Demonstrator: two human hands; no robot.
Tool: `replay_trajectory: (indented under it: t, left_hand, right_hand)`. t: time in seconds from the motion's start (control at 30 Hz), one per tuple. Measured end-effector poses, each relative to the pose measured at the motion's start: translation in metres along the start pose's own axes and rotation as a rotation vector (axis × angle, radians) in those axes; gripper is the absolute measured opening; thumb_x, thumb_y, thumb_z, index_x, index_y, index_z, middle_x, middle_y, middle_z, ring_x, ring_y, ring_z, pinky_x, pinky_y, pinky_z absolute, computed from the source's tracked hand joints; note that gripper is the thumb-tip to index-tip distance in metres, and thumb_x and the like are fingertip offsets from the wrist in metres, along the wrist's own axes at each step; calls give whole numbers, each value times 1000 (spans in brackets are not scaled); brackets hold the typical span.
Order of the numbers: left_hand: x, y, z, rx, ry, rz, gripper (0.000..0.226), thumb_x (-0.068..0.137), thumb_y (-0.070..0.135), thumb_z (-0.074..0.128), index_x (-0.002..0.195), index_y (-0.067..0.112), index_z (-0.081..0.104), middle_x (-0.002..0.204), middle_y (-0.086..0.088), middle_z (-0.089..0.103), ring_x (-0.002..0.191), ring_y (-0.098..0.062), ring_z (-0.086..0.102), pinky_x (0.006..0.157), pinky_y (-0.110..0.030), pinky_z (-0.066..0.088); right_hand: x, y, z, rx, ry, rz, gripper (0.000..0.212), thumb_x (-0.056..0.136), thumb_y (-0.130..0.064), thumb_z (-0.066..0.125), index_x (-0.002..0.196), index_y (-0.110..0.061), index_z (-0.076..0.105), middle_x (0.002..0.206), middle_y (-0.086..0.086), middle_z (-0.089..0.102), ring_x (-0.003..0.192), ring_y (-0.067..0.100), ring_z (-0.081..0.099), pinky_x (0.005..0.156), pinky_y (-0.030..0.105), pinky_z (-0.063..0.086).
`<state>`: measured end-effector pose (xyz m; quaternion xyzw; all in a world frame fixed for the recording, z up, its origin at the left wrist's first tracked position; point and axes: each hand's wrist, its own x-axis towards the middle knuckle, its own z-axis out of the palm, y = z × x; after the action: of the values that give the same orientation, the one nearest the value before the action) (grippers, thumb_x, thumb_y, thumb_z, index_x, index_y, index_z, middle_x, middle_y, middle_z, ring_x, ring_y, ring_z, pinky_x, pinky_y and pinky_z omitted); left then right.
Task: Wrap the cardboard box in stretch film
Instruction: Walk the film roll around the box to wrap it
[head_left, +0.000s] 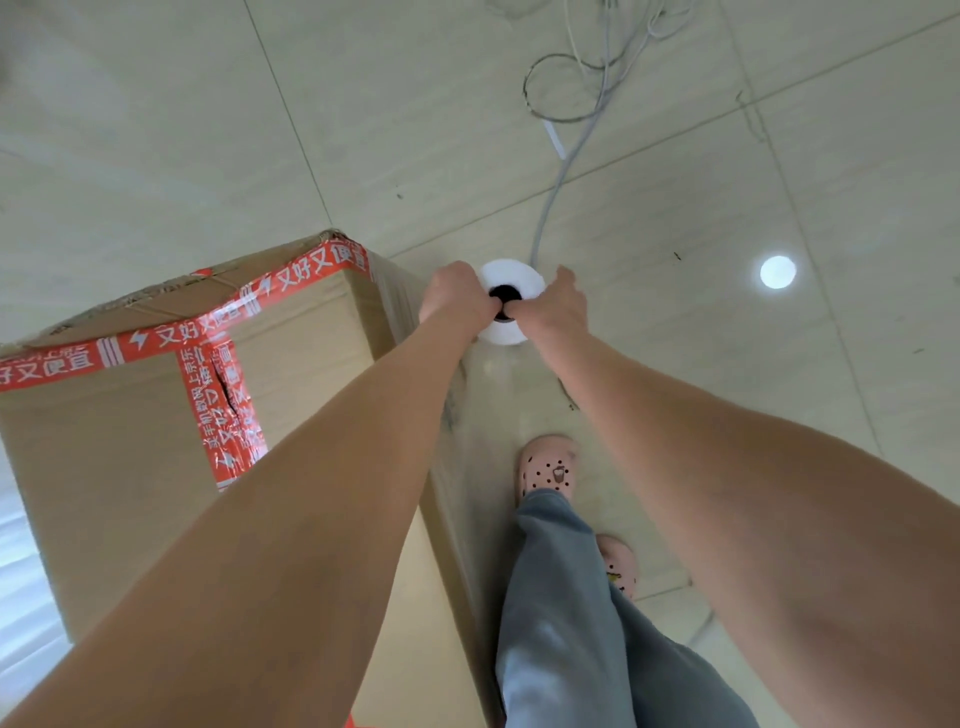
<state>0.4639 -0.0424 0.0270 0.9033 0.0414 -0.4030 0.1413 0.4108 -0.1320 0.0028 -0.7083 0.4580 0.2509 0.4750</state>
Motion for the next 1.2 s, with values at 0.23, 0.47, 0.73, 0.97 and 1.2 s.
replay_trajectory:
  t: [0.23,0.47,0.73,0.97,1.2]
  left_hand:
    - [11,14,-14,123,-53,59,20,83,20,62,95,5,56,97,-11,61,91,-30,64,66,-30,48]
    - [25,24,-20,229,-4,112,19,84,11,58,102,6,60,110,-11,61,101,-28,60,69,-31,44]
    - [40,11,-50,93,119,-68,23,83,19,65,101,4,60,102,-11,63,94,-27,63,68,-30,48]
    - [49,1,-68,247,90,-54,11,82,11,61,92,7,59,100,-12,62,92,-30,61,66,-31,45]
    - [63,-4,-83,250,112,-81,12,82,7,59,94,6,62,104,-14,62,95,-32,62,68,-32,46]
  right_hand:
    - [5,-6,2,333,-140,256,54,78,-12,69,128,-7,49,115,9,55,68,21,58,68,37,58]
    - [26,-19,-4,86,-110,37,33,72,-11,62,104,-19,65,99,6,66,85,24,63,60,34,59]
    - [36,-62,6,-67,-92,-201,40,79,-17,64,119,-17,59,113,6,64,99,25,61,74,28,46]
    - [19,-74,30,381,-387,298,52,79,-12,68,127,-6,49,107,10,55,95,29,61,55,33,56]
    - [34,-99,35,-10,-291,31,42,77,-17,67,117,-9,55,100,8,61,82,25,62,76,43,58]
